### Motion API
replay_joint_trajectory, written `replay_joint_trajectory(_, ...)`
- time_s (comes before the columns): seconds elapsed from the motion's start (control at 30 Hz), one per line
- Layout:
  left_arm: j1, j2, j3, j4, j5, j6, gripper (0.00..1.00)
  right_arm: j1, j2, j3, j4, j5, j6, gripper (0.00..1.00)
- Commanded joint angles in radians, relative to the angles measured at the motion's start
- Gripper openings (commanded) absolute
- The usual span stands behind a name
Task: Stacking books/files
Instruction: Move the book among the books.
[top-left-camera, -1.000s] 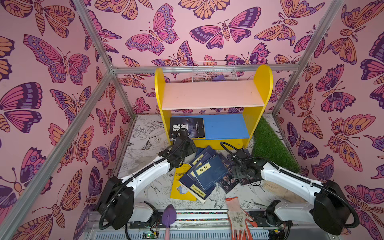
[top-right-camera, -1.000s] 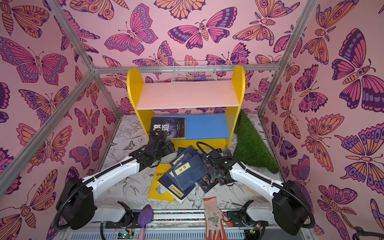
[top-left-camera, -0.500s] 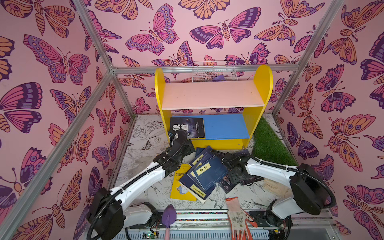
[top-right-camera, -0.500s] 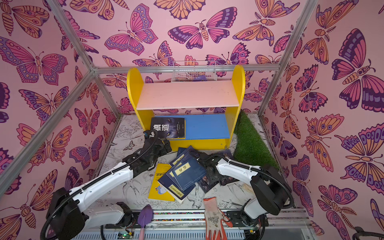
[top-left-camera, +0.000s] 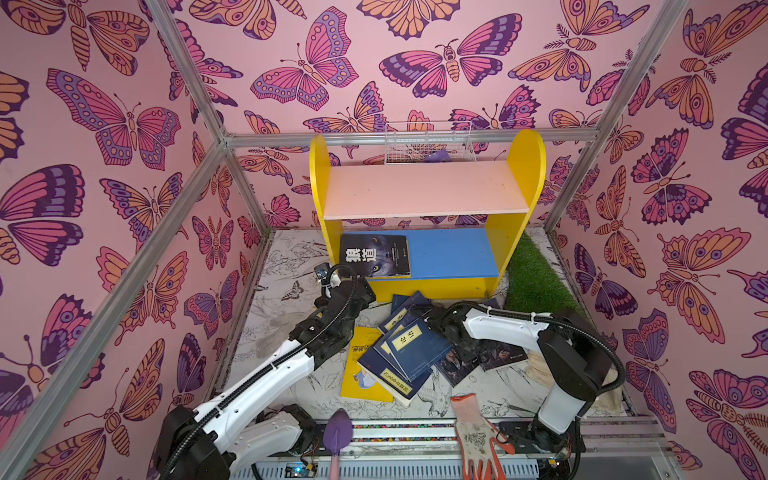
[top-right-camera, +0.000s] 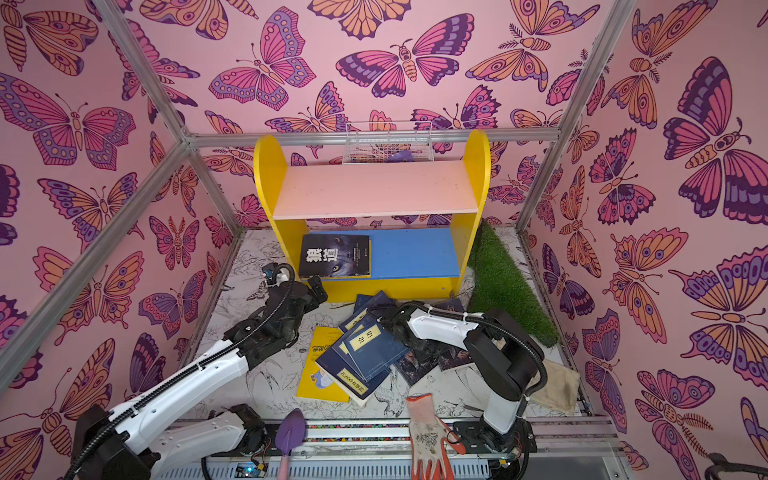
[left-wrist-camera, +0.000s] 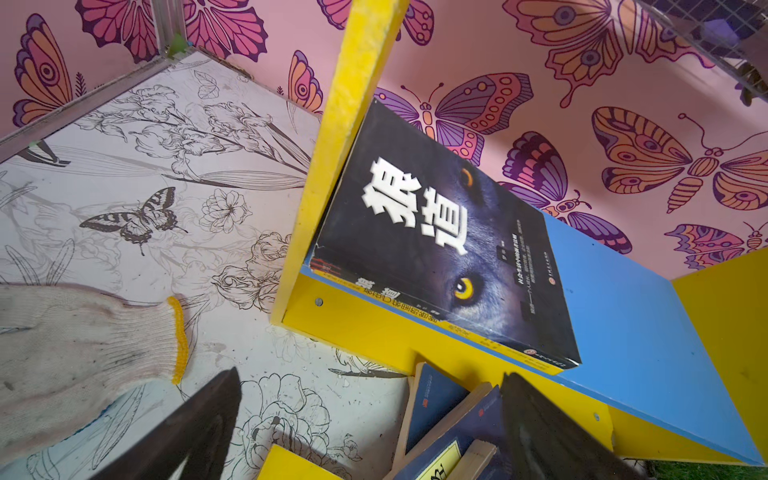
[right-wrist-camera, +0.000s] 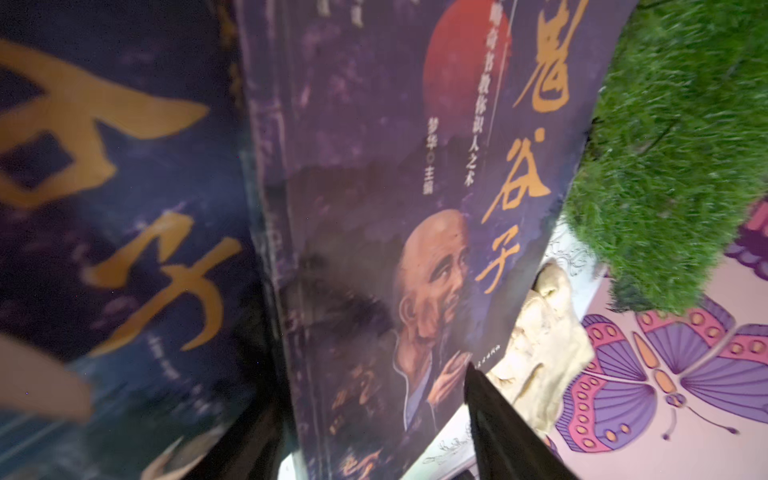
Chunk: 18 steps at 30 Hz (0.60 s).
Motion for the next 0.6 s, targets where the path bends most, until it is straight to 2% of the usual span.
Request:
replay_joint_trajectory(0.0, 0.002, -0.016, -0.022, -0.013, -0.039, 0.013, 0.99, -0.011, 0.090, -0.047, -0.011, 0.018, 0.040, 0.66)
replay_joint_trajectory(0.13, 0.002, -0.018, -0.022, -0.013, -0.044, 0.016, 0.99, -0.011, 0.085, -0.057, 0.005, 0.025, 0.043, 0.53)
replay_joint_trajectory(0.23, 0.001, -0.013, -0.017, -0.013, -0.042, 0.021, 0.99, -0.013, 0.081, -0.057, 0.012, 0.016, 0.033, 0.32)
replay_joint_trajectory(0.33, 0.001, -0.010, -0.012, -0.012, -0.042, 0.022, 0.99, -0.013, 0.072, -0.055, 0.018, 0.007, 0.031, 0.17)
replay_joint_trajectory(0.47, 0.002, -0.014, -0.012, -0.013, -0.042, 0.021, 0.99, -0.014, 0.055, -0.055, 0.020, 0.002, 0.036, 0.02)
replay_joint_trajectory(0.57, 0.000, -0.019, -0.014, -0.013, -0.045, 0.019, 0.99, -0.014, 0.031, -0.051, 0.020, 0.007, 0.034, 0.00)
